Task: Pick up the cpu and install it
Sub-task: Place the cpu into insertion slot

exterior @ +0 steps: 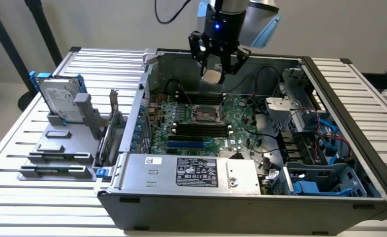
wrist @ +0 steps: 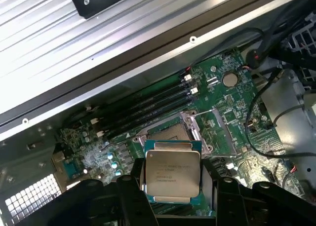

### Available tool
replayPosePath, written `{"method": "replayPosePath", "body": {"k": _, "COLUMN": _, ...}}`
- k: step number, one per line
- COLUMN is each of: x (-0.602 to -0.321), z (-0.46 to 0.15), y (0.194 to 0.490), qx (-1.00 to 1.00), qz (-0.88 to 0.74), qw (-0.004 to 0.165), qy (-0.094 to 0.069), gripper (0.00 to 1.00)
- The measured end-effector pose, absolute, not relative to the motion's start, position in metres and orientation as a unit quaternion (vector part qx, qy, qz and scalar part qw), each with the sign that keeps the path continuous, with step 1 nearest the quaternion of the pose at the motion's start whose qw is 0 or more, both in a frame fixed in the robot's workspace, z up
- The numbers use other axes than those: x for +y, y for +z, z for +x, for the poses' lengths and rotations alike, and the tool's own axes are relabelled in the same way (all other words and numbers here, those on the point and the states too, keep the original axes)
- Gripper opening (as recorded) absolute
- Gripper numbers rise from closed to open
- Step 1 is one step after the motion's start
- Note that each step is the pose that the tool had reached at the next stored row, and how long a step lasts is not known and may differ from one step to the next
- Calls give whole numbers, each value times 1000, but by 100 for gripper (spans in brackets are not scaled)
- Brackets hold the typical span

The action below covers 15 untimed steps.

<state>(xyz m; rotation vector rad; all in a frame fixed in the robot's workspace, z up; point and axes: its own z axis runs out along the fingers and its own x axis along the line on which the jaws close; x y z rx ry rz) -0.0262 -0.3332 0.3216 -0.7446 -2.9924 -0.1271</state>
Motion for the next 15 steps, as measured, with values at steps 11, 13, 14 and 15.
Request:
{"method": "replayPosePath", "body": {"k": 11, "x": -333, "z": -26, "y": 314, "qx": -940, "qz": -337, "qw": 23, "qy": -44, "gripper": 55}}
{"method": "replayPosePath", "body": {"k": 13, "x": -333, "z": -26, "y": 312, "qx": -934, "qz": -354, "qw": 23, "qy": -44, "gripper": 55}}
{"method": "replayPosePath", "body": {"k": 14, "x": -333, "z": -26, "y": 311, "qx": -931, "qz": -362, "qw": 22, "qy": -44, "gripper": 55}}
{"method": "replayPosePath", "body": {"k": 15, "x": -333, "z": -26, "y": 310, "qx": -927, "qz": -371, "qw": 22, "qy": -45, "gripper": 55}}
